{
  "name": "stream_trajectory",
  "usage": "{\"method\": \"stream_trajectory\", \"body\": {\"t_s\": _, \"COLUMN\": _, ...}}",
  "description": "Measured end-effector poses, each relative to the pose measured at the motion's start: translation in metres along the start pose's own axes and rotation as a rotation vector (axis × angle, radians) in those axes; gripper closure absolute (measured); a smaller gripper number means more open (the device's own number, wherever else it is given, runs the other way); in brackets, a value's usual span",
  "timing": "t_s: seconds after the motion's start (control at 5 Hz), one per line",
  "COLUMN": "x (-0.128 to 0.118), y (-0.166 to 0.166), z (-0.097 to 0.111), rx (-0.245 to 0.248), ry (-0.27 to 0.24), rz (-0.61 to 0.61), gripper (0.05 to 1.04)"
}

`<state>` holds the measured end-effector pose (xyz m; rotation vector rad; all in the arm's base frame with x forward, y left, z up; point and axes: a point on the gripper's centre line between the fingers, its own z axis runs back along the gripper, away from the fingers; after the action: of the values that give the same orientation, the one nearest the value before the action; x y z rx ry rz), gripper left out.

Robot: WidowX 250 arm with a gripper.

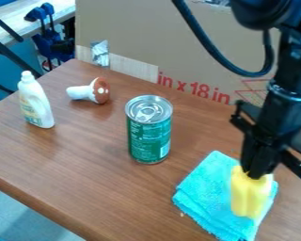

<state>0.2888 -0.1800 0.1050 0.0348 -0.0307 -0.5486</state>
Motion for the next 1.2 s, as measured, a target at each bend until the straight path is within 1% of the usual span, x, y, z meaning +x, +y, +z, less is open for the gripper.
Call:
{"method": "stream_trajectory", "body": {"t_s": 0.2, "x": 0.007, "y": -0.014, "z": -0.001, "rx": -0.011, "ry": -0.007, "rz": -0.039, "gripper": 0.963}}
{"method": "stream_trajectory", "body": {"t_s": 0.4, "x": 0.019, "y": -0.026, "z": -0.009, "rx": 0.007, "ry": 0.024, "rz": -0.086, "gripper": 0.963}}
{"method": "stream_trajectory", "body": {"t_s": 0.6, "x": 0.023, "y": -0.041, "z": -0.012, "rx": 0.006, "ry": 0.024, "rz": -0.136, "gripper": 0.963}}
{"method": "stream_trajectory", "body": {"t_s": 0.8, "x": 0.026, "y": -0.041, "z": -0.016, "rx": 0.006, "ry": 0.018, "rz": -0.143, "gripper": 0.963}}
{"method": "stream_trajectory", "body": {"t_s": 1.0, "x": 0.027, "y": -0.040, "z": -0.016, "rx": 0.005, "ry": 0.010, "rz": -0.142, "gripper": 0.928}}
{"method": "stream_trajectory", "body": {"t_s": 1.2, "x": 0.027, "y": -0.035, "z": -0.020, "rx": -0.012, "ry": -0.023, "rz": -0.110, "gripper": 0.709}}
